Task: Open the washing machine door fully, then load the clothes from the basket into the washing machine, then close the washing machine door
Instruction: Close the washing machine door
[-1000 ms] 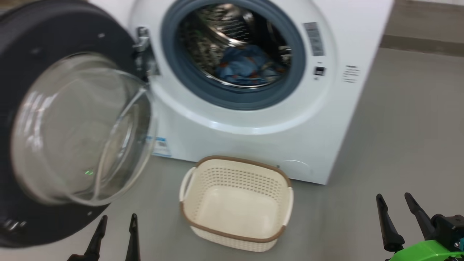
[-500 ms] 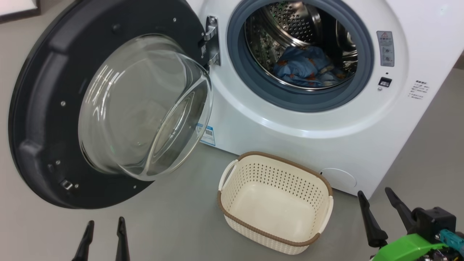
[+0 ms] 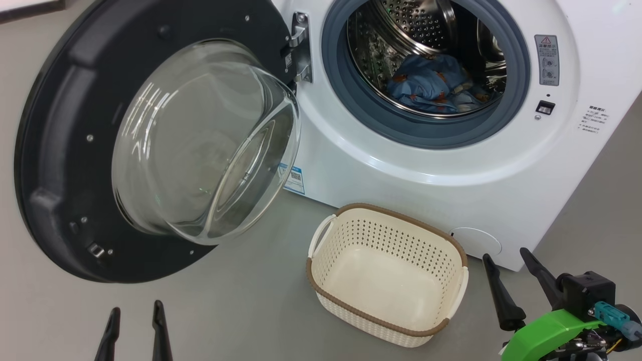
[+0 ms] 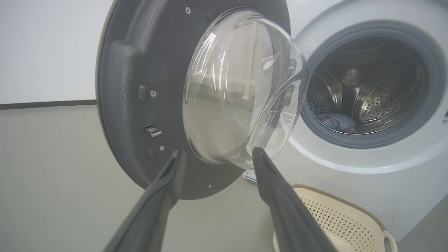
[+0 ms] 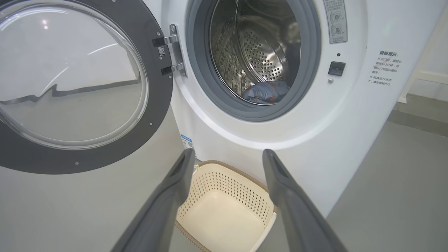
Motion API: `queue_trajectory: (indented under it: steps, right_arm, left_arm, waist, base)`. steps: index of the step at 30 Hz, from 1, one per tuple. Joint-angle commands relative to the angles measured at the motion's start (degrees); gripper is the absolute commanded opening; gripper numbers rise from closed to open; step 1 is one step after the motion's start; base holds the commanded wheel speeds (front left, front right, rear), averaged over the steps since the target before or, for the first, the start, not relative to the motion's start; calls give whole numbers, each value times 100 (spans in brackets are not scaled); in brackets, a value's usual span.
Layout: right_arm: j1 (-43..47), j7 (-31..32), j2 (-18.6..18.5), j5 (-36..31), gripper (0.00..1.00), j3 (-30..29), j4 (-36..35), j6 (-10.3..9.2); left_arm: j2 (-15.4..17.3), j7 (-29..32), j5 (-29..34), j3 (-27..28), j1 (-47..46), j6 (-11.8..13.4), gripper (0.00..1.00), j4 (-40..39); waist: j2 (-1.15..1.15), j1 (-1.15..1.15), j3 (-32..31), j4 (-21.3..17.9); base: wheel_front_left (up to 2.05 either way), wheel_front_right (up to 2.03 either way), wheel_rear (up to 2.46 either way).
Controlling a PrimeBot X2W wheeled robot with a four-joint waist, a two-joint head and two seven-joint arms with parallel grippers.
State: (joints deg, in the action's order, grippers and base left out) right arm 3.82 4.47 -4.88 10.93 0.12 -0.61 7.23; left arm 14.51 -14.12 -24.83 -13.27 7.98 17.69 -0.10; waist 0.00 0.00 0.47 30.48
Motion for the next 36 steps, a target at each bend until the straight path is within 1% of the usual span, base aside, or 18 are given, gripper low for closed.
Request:
queue_trajectory:
  steps: [1,2,3,4,8,14,18,19,21,24,25,26,27,28,29,30,33,36]
  right_arm:
    - [-265,-51,-107,75,100,158,-123,25]
    - [-273,-55,-114,80,100,162,-113,25]
    - [-282,-57,-119,84,100,163,-105,25]
    - [-290,-58,-127,88,100,166,-97,25]
    - [-316,-60,-155,115,100,168,-64,25]
    - [-340,-29,-133,208,100,164,-56,25]
    - [-369,-6,-95,301,100,212,-54,25]
    - [-366,-3,-69,325,100,224,-69,25]
    - [-337,-21,-43,336,100,181,-86,25]
    - [-217,-49,1,332,100,64,-107,25]
    - [-168,-56,16,329,100,23,-115,25]
    - [70,-87,95,337,100,-140,-163,25]
    - [115,-92,109,341,100,-162,-170,25]
    - [234,-115,146,365,100,-241,-206,25]
    - [275,-118,155,370,100,-264,-223,25]
    - [376,-121,173,385,100,-339,-244,25]
    - [460,-103,185,381,100,-384,-283,25]
    - [501,-102,190,396,100,-406,-303,25]
  left_arm:
    - [32,-61,-41,247,-89,-7,100,-217]
    - [36,-66,-35,273,-95,-29,83,-259]
    - [37,-70,-36,287,-98,-57,45,-296]
    - [24,-73,-50,308,-103,-80,0,-334]
    - [15,-82,0,444,-187,-150,0,-676]
    - [-33,-86,65,915,-730,-392,0,-1829]
    - [88,-86,-192,1290,-1439,-651,0,-2206]
    - [275,-14,-371,1465,-1878,-799,0,-2150]
    - [384,131,-766,1627,-2364,-989,0,-1963]
    - [516,430,-1458,1894,-3029,-1242,0,-1386]
    - [633,568,-1583,1969,-3214,-1290,0,-1099]
    - [743,1202,-2801,2346,-4229,-1653,0,613]
    - [802,1340,-2940,2381,-4374,-1696,0,974]
    - [856,1659,-3365,2506,-4781,-1815,0,1925]
    - [914,1761,-3415,2505,-4880,-1835,0,2207]
    - [905,2116,-3804,2614,-5193,-1886,0,2916]
    - [884,2472,-4184,2764,-5422,-1855,0,3466]
    - [941,2711,-4300,2782,-5516,-1826,0,3792]
  waist:
    - [0,0,5,3]
    - [0,0,7,5]
    - [0,0,11,7]
    - [0,0,15,10]
    - [0,0,13,14]
    - [0,0,27,25]
    - [0,0,26,14]
    - [0,0,19,3]
    - [0,0,8,-10]
    - [0,0,-14,-32]
    - [0,0,-22,-40]
    - [0,0,-79,-92]
    - [0,0,-95,-103]
    - [0,0,-138,-131]
    - [0,0,-149,-138]
    - [0,0,-172,-145]
    - [0,0,-193,-151]
    - [0,0,-201,-158]
  base:
    - [0,0,0]
    - [0,0,0]
    - [0,0,0]
    - [0,0,0]
    - [0,0,0]
    - [0,0,0]
    - [0,0,0]
    - [0,0,0]
    - [0,0,0]
    - [0,0,0]
    - [0,0,0]
    - [0,0,0]
    - [0,0,0]
    - [0,0,0]
    - [0,0,0]
    - [0,0,0]
    - [0,0,0]
    - [0,0,0]
